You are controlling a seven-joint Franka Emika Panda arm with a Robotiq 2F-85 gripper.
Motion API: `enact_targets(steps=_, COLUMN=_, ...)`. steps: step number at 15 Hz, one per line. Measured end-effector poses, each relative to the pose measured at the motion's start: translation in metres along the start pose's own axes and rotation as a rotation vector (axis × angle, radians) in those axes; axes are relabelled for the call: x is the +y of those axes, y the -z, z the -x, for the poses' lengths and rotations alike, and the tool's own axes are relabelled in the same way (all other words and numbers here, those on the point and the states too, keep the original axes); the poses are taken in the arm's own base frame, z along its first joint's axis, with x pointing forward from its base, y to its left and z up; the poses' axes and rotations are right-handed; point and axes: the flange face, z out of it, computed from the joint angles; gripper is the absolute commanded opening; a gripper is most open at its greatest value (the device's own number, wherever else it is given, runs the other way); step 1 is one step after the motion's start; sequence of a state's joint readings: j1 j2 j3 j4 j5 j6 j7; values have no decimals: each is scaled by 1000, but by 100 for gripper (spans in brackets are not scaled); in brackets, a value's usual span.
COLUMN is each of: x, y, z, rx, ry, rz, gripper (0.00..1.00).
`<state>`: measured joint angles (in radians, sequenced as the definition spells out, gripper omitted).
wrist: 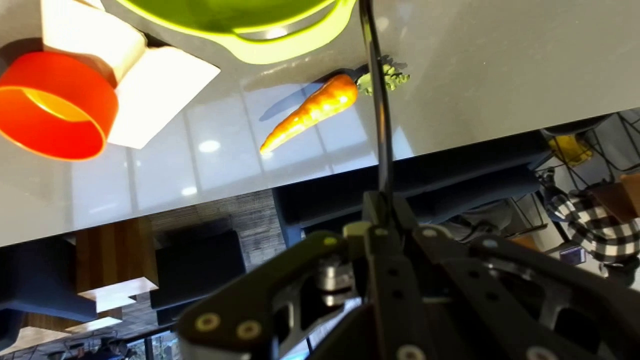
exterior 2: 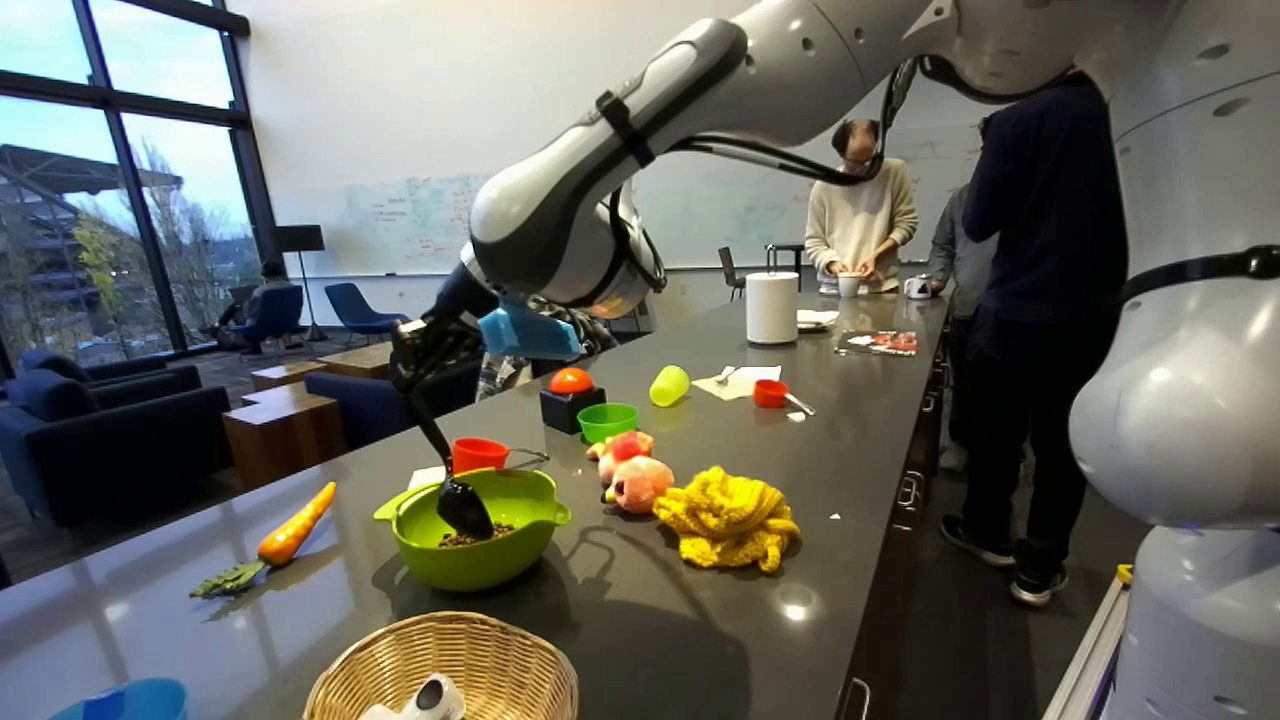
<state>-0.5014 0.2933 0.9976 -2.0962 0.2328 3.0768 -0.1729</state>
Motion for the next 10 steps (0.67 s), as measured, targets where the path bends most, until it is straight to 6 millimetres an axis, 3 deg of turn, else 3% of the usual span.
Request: enact_targets(steps=10, x=14, y=-19, z=14, rx=-34, ry=12, rz=-29, gripper=1)
